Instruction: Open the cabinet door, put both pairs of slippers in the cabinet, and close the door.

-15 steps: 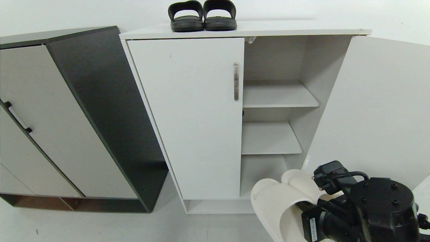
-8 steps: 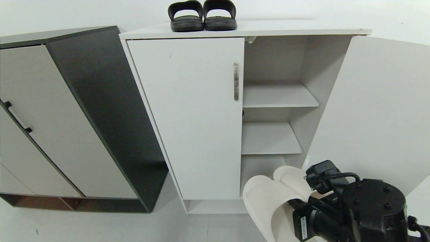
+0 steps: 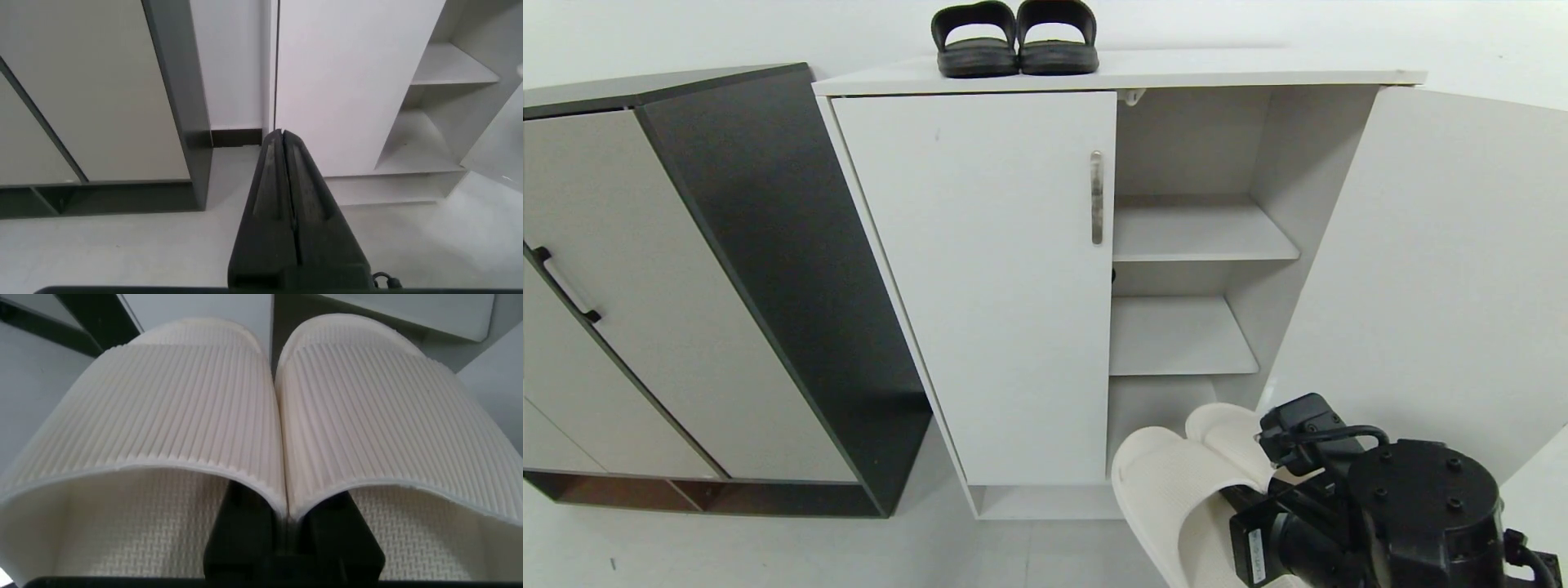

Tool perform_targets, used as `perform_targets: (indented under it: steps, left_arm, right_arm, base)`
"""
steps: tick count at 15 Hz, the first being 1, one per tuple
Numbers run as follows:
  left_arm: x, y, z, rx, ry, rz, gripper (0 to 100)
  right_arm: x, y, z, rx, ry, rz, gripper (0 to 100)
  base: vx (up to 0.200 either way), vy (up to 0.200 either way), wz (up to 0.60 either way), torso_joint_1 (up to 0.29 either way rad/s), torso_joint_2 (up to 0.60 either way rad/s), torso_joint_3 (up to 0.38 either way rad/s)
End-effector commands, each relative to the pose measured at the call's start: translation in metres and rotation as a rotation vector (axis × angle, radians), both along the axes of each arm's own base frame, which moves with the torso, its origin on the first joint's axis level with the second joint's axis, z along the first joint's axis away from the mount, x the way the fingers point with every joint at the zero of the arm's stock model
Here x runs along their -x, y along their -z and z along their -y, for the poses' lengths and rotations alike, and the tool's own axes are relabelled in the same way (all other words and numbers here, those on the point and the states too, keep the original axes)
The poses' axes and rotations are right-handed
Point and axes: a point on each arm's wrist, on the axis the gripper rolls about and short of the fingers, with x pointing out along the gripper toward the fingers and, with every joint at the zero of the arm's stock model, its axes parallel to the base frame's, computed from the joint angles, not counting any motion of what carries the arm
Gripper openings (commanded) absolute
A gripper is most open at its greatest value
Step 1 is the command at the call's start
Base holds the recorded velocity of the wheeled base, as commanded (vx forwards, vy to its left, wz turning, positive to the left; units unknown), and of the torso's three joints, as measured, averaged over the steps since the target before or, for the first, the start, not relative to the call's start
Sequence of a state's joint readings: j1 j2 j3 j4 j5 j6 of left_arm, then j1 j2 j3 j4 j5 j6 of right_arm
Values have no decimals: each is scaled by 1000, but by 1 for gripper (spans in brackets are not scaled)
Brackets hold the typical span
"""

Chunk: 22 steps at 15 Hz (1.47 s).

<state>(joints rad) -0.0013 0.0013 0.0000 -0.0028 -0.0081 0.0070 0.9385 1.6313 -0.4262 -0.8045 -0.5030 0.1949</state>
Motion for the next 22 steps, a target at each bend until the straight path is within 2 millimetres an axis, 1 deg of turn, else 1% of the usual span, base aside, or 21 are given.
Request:
perform_targets:
  steps: [1,4,6,9,11,12,15,17,18,20,22]
  left_arm:
    - [0,0,0,-1,0,0,0]
    - [0,0,0,-1,0,0,0]
    - [0,0,0,-2,0,0,0]
    - [0,0,0,-1,0,0,0]
    - [0,0,0,1,0,0,0]
    - [0,0,0,-1,0,0,0]
    - [0,0,0,-1,0,0,0]
    - [0,0,0,-2,1,0,0]
    - [0,0,0,-2,1,0,0]
    - [0,0,0,-2,1,-1,0]
    - [0,0,0,-2,1,0,0]
  right_arm:
    - [-3,3,-4,1,0,-2,0]
    - [-4,0,-6,-38,0,23,0]
    - [-3,-4,-12,-64,-17,29,0]
    - [-5,4,-33,-62,-8,15,0]
    - [-14,15,-45,-40,67,20,0]
    - [-16,16,-49,-53,76,18,0]
    - [-28,33,-68,-40,105,-1,0]
    - [-36,39,-78,-43,134,3,0]
    - [-39,38,-83,-48,133,9,0]
    - [-40,37,-84,-34,132,2,0]
    - [-41,41,-85,-22,135,-7,0]
  base:
    - [0,0,0,0,0,0]
    - [0,0,0,0,0,0]
    - [0,-200,0,0,-2,5]
    - [0,-200,0,1,2,2]
    - [0,-200,0,2,0,-2]
    - [0,-200,0,7,-2,-2]
    - [0,0,0,0,0,0]
    - [0,0,0,0,0,0]
    - [0,0,0,0,0,0]
    - [0,0,0,0,0,0]
    - [0,0,0,0,0,0]
